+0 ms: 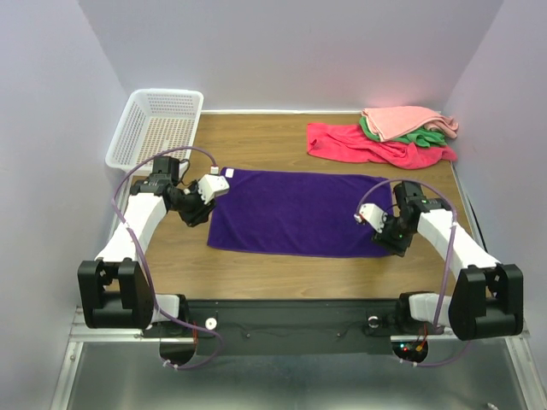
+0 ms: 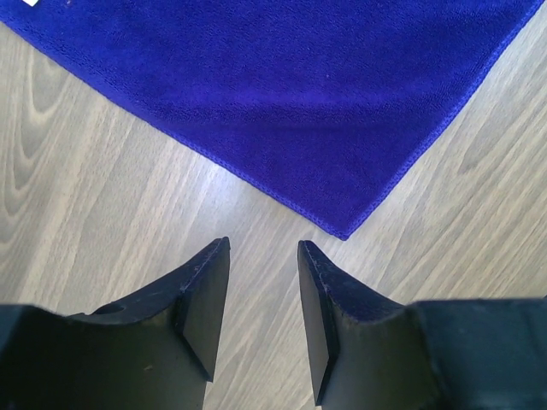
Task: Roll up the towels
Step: Fold the towel
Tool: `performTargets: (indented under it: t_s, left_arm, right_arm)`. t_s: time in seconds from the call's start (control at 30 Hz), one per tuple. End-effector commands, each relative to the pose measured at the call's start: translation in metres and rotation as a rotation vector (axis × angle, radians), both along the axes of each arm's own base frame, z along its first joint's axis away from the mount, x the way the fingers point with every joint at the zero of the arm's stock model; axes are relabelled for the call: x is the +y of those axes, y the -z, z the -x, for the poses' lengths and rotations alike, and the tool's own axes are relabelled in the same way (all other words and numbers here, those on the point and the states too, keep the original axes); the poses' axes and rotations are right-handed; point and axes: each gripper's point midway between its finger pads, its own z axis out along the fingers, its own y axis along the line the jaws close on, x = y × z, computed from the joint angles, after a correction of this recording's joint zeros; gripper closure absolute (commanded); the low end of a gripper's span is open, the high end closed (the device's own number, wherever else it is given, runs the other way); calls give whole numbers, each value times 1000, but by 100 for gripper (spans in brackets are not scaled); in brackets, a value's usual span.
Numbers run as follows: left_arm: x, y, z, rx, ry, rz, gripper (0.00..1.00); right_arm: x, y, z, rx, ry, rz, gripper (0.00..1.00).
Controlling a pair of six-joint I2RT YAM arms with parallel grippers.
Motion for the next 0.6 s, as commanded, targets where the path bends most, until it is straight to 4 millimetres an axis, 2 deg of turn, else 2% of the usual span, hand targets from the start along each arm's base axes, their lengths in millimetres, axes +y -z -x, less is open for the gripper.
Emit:
performTargets:
  t_s: [0.0, 0.13, 0.23, 0.33, 0.47, 0.5, 0.53, 0.57]
  left_arm:
    - [-5, -12, -4, -33, 5, 28, 51]
    - [-4, -10, -4, -32, 0, 25, 51]
    - [-3, -8, -4, -30, -4, 22, 50]
    - [-3, -2, 2, -14, 10, 18, 50]
    - [-1, 2, 10, -39, 70, -11, 51]
    - [0, 2, 15, -48, 87, -19, 52]
    - [0, 3, 17, -55, 101, -26, 54]
    - [2, 5, 22, -60, 145, -48, 55]
  right_arm:
    - [-1, 14, 3, 19, -25, 20, 45]
    - [-4, 29, 13, 43, -32, 36, 46]
    - [-5, 36, 13, 32, -21, 44, 46]
    - [-3, 38, 12, 35, -10, 34, 53]
    - [-2, 35, 8, 18, -3, 31, 77]
    - [-3, 33, 6, 7, 1, 32, 90]
    - [-3, 30, 4, -3, 4, 35, 99]
    - [-4, 28, 3, -15, 5, 38, 99]
